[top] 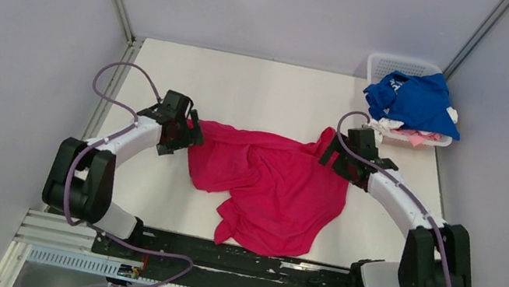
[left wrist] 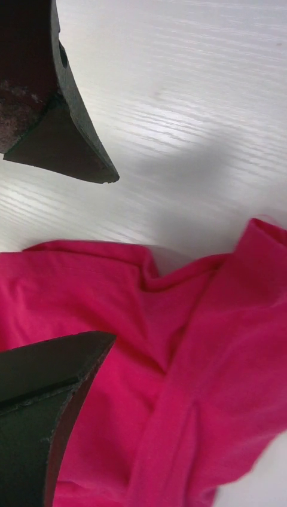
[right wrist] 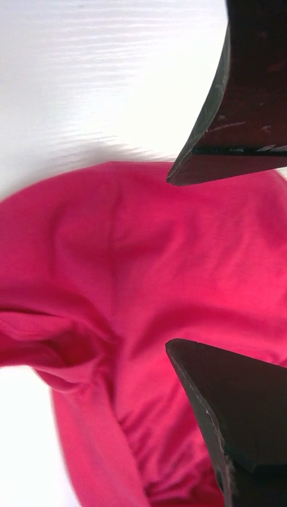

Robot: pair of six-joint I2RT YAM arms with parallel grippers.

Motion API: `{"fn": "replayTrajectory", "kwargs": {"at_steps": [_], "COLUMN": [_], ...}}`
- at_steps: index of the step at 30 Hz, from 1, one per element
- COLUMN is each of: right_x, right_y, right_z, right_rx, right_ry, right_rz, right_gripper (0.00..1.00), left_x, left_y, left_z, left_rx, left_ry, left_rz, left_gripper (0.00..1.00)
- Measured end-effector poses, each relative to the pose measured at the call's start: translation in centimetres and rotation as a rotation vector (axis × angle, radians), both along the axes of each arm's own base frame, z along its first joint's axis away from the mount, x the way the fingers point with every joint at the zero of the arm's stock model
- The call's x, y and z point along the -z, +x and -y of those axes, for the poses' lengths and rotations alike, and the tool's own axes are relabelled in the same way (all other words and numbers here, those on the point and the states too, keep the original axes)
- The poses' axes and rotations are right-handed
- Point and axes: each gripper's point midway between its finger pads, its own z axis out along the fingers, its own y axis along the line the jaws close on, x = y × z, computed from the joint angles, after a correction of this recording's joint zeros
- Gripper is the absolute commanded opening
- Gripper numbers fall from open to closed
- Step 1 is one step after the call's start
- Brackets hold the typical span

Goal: Fold and stack the t-shirts
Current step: Flatten out the tshirt

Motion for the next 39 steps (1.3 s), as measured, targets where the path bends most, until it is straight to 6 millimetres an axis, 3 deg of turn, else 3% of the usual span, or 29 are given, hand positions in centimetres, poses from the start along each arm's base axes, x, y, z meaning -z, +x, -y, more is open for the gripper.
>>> {"fn": "replayTrajectory", "kwargs": {"at_steps": [7, 11, 15, 17, 18, 19, 21, 24, 27, 29, 32, 34, 39], "right_x": [1.3, 1.6, 3.2, 4.5, 5.0, 5.8, 5.8, 5.8, 5.7, 5.2, 2.2, -1.8, -17.1], "right_y": [6.5, 10.2, 12.3, 12.6, 12.6, 12.5, 12.7, 12.8, 12.7, 12.0, 11.2, 11.0, 9.2], "right_z": [1.0, 1.3, 1.4, 1.3, 1.2, 1.2, 1.3, 0.9, 0.9, 1.0, 1.2, 1.3, 1.4], "right_rx": [0.044, 0.058, 0.049, 0.041, 0.036, 0.029, 0.025, 0.021, 0.022, 0.022, 0.024, 0.025, 0.020], "right_ry": [-0.101, -0.146, -0.177, -0.183, -0.183, -0.192, -0.196, -0.180, -0.171, -0.170, -0.161, -0.145, -0.061], "right_rz": [-0.024, -0.005, -0.023, -0.049, -0.059, -0.075, -0.071, -0.064, -0.050, -0.042, 0.021, 0.117, 0.512], "right_gripper": [0.96, 0.92, 0.79, 0.69, 0.57, 0.47, 0.25, 0.05, 0.00, 0.00, 0.00, 0.00, 0.00], "left_x": [1.4, 2.6, 2.9, 3.1, 3.1, 3.2, 3.3, 3.3, 2.9, 1.5, -3.1, -7.8, -20.5], "left_y": [4.8, 6.1, 7.0, 7.4, 7.6, 7.6, 7.7, 7.8, 7.8, 7.8, 8.3, 8.6, 6.7], "left_z": [0.1, 0.4, 0.6, 0.8, 0.9, 1.0, 1.2, 1.3, 1.2, 1.2, 1.0, 0.8, 0.0], "left_rx": [-0.009, 0.015, 0.038, 0.052, 0.057, 0.059, 0.075, 0.087, 0.097, 0.104, 0.099, 0.088, 0.074], "left_ry": [-0.008, 0.001, 0.008, 0.004, 0.001, -0.004, -0.011, -0.010, -0.006, -0.005, -0.008, -0.015, -0.050], "left_rz": [-0.002, -0.027, -0.038, -0.036, -0.035, -0.036, -0.034, -0.032, -0.022, 0.012, 0.137, 0.267, 0.635], "left_gripper": [0.92, 0.79, 0.52, 0.26, 0.05, 0.02, 0.00, 0.00, 0.00, 0.00, 0.00, 0.00, 0.00]}}
